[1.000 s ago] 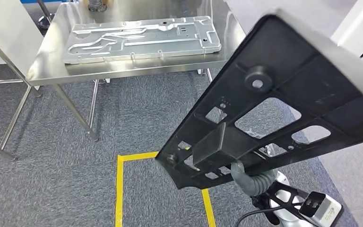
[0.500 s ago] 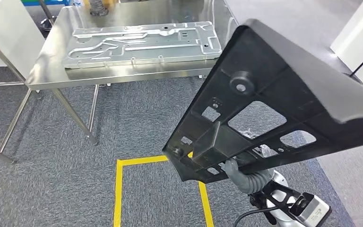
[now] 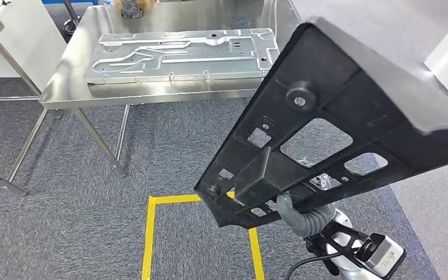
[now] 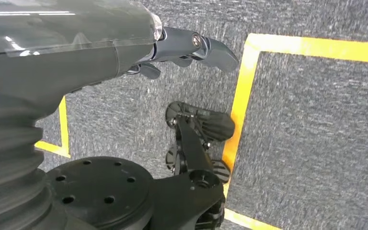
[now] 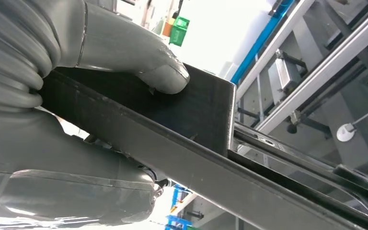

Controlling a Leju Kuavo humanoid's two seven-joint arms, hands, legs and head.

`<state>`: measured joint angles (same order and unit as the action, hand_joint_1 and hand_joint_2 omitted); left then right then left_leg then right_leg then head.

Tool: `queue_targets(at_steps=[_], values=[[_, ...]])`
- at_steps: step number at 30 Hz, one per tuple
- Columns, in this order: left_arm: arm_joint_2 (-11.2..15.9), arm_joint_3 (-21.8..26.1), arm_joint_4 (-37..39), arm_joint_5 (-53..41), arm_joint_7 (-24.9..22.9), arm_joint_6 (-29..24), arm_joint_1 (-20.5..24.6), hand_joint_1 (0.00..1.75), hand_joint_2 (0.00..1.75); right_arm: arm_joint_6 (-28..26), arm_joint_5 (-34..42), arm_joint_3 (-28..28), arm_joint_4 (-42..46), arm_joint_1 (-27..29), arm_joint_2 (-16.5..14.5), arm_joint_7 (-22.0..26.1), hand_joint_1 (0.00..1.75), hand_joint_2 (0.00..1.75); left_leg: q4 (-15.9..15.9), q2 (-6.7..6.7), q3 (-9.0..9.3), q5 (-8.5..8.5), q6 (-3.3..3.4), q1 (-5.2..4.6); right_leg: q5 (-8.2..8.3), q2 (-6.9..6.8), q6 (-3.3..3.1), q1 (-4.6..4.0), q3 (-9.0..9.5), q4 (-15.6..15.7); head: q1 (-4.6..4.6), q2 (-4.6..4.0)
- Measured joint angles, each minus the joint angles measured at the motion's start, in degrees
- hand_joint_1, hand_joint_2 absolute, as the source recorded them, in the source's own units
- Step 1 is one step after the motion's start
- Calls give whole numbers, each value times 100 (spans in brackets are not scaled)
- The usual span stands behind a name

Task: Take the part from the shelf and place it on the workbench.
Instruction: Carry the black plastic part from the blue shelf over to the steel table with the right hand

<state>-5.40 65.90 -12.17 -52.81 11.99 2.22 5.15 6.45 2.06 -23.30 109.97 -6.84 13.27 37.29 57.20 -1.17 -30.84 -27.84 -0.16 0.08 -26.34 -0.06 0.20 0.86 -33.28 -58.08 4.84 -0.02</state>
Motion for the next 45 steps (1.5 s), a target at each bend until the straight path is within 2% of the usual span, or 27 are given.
queue_targets(at_steps=[2, 3, 5, 6, 7, 8, 10, 11, 13, 16, 18, 21, 22, 23, 24, 26, 27, 28, 31, 33, 36, 38, 39, 42, 43, 44, 45], values=[[0, -1, 0, -3, 3, 1, 5, 0, 175, 2, 14, 0, 19, -5, 19, 0, 175, 175, 201, 21, -59, -118, -62, 18, -23, -7, -85, -3, 61, 29, 0, 0], [-1, -1, 0, -5, 3, 1, 7, 0, 175, 8, 19, 0, 27, -8, 21, 0, 175, 175, 483, 34, -189, -246, -84, 24, -43, -14, -120, -3, 99, 41, 0, 0], [-2, 0, 0, -11, 3, 1, 3, 0, 175, 19, 26, 0, 32, -10, 24, 0, 175, 175, 1308, 51, -646, -547, -109, 27, -106, -24, -164, -31, 166, 42, 0, 0], [-2, 1, 0, -13, 3, 0, -4, 0, 175, 23, 27, 0, 32, -9, 24, 0, 175, 175, 1639, 54, -863, -616, -108, 26, -141, -25, -174, -49, 204, 42, 0, 0], [-2, 1, 0, -15, 3, -1, -12, 0, 175, 23, 29, 0, 32, -8, 24, 0, 175, 175, 1780, 55, -992, -575, -95, 22, -176, -24, -181, -66, 249, 42, 1, 0], [-2, 2, 0, -15, 3, -3, -17, 0, 175, 24, 32, 0, 32, -8, 24, 0, 175, 175, 1668, 56, -996, -409, -68, 13, -215, -22, -185, -79, 305, 42, 0, 0], [1, 2, 0, -15, 3, -3, -20, 0, 175, 24, 44, 0, 32, -12, 24, 0, 175, 175, 902, 62, -720, 93, 23, -31, -301, -22, -176, -90, 436, 48, 0, 0], [6, 3, 0, -16, 3, -2, -17, 0, 175, 24, 54, 1, 32, -16, 24, 0, 175, 175, 518, 72, -558, 256, 71, -63, -347, -21, -157, -96, 491, 53, 0, 0], [17, 5, 0, -20, 4, -1, -7, 0, 175, 26, 76, 2, 40, -21, 24, 0, 175, 175, 124, 86, -393, 321, 147, -120, -394, -19, -101, -94, 565, 80, 1, 0], [22, 8, 0, -25, 5, -1, -14, 0, 175, 31, 92, 6, 59, -19, 24, 1, 175, 175, -26, 70, -255, 293, 255, -109, -345, -18, 3, -87, 612, 5, -1, 0], [23, 9, 0, -25, 8, -1, -17, 0, 175, 33, 96, 11, 69, -29, 23, 1, 175, 175, -83, 64, -118, 292, 308, -84, -473, -10, 56, -73, 452, -355, -1, 0], [25, 10, 0, -25, 9, 1, -11, 0, 175, 46, 105, 18, 73, -12, 15, 0, 175, 175, -92, 57, -16, 197, 320, -81, -864, 0, 133, -20, -228, -1353, 0, 0], [25, 10, 0, -24, 9, 1, -19, 0, 175, 61, 106, 19, 73, 3, 13, 0, 175, 175, -91, 52, 25, 156, 312, -79, -906, -1, 155, -4, -407, -1499, 0, 0], [23, 11, 0, -21, 9, 0, -29, 0, 175, 78, 107, 19, 74, 15, 13, 0, 175, 175, -88, 47, 76, 112, 301, -76, -834, -2, 167, 11, -492, -1449, -1, 0], [21, 11, 0, -19, 9, -1, -38, 0, 175, 89, 107, 21, 75, 22, 13, 0, 175, 175, -85, 44, 140, 64, 287, -70, -626, -3, 173, 22, -464, -1183, -1, 0], [16, 13, 0, -16, 9, -1, -43, 0, 175, 98, 107, 26, 79, 25, 13, 0, 175, 175, -75, 41, 255, -40, 239, -63, -87, -14, 155, 29, -269, -431, 0, 0], [14, 14, 0, -17, 9, -2, -39, 0, 175, 99, 108, 29, 80, 28, 11, 0, 175, 175, -77, 38, 288, -88, 204, -62, 51, -21, 123, 15, -195, -163, 1, 0], [14, 14, 0, -17, 10, -3, -34, 0, 175, 100, 108, 34, 81, 32, 10, 0, 175, 175, -87, 38, 306, -126, 165, -62, 119, -25, 82, -2, -157, -22, -1, 0], [15, 14, 0, -17, 16, -9, -29, 0, 175, 105, 108, 50, 96, 41, 21, 0, 175, 175, -3, 46, 354, -157, 50, -54, 106, -14, -57, -17, -71, 50, 1, 0], [15, 15, 0, -17, 19, -14, -15, 0, 175, 112, 101, 56, 106, 41, 40, 0, 175, 175, 395, 58, 190, -221, -5, -34, 57, -17, -126, -14, 45, 68, 2, 0], [10, 15, 0, -16, 19, -19, -16, 0, 175, 119, 88, 57, 113, 50, 48, 0, 175, 175, 1475, 68, -543, -594, -68, -7, -80, -23, -169, -30, 194, 74, 2, 0], [9, 16, 0, -15, 18, -20, -44, 0, 175, 120, 87, 57, 113, 64, 48, 0, 175, 175, 1659, 70, -854, -748, -78, 1, -196, -10, -168, -37, 332, 74, 2, 0], [9, 16, 0, -15, 18, -21, -53, 0, 175, 120, 87, 57, 113, 69, 48, 1, 175, 175, 1466, 70, -877, -648, -71, 1, -261, -4, -161, -38, 419, 74, 2, 0], [9, 20, 0, -15, 21, -19, -66, 0, 175, 104, 64, 56, 112, 73, 48, 1, 175, 175, 445, 76, -700, 228, 11, -20, -452, 2, -113, -44, 650, 85, 1, 0], [9, 21, 0, -15, 25, -15, -71, 0, 175, 95, 47, 55, 113, 76, 48, 0, 175, 175, 252, 78, -654, 432, 47, -38, -502, 7, -81, -47, 693, 110, 1, 0], [9, 21, 0, -16, 30, -10, -74, 0, 175, 85, 33, 55, 114, 80, 48, 0, 175, 175, 156, 79, -631, 528, 84, -49, -519, 13, -45, -51, 726, 114, 1, 0], [9, 21, 0, -17, 36, -6, -74, 0, 175, 75, 23, 55, 116, 83, 48, 0, 175, 175, 128, 74, -593, 505, 119, -57, -511, 20, -7, -54, 743, 108, 2, 0]])
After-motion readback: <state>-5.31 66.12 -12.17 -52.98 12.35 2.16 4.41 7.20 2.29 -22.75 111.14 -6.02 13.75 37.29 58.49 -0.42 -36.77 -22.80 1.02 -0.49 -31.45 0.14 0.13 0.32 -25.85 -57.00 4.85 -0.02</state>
